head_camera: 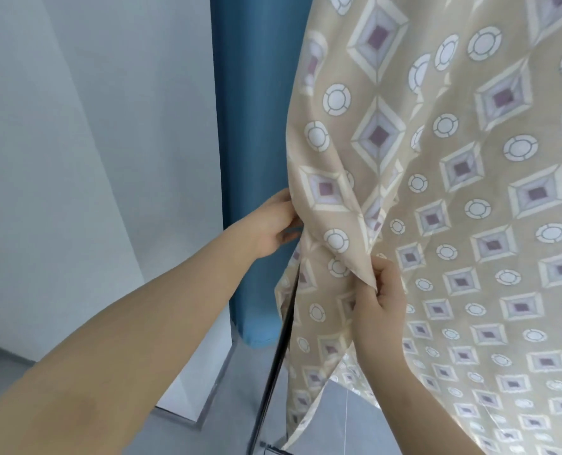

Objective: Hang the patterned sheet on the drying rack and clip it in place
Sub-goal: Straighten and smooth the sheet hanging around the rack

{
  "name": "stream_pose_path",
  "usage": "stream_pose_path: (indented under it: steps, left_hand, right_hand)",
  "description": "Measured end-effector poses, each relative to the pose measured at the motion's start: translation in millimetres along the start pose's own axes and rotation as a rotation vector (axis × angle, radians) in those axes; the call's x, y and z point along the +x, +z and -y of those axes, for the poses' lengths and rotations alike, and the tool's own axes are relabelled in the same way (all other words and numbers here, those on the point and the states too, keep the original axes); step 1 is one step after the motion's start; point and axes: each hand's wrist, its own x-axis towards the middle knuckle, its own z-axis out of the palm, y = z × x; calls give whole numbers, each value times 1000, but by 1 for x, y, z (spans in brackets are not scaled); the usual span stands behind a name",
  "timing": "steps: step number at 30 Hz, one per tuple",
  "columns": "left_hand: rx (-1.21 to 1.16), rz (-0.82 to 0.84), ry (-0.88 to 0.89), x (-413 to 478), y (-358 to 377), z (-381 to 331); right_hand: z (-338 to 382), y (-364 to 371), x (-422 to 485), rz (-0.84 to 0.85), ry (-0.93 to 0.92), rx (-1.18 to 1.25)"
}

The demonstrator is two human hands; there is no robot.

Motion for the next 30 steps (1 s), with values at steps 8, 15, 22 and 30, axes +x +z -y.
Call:
stream_pose_path:
  steps: [8, 15, 22, 30]
  left_hand:
    - [37, 143, 110, 38, 9, -15]
    - [-69, -14, 233, 39, -41, -16]
    - [-5, 35, 407, 17, -92, -35]
    - [-158, 243, 344, -12, -166, -87]
  right_hand:
    - [-6, 13, 17, -191, 60, -10]
    - [-1, 45, 2, -478, 12, -114]
    - [26, 96, -40, -496, -139, -253]
    - [63, 201, -33, -13, -342, -307]
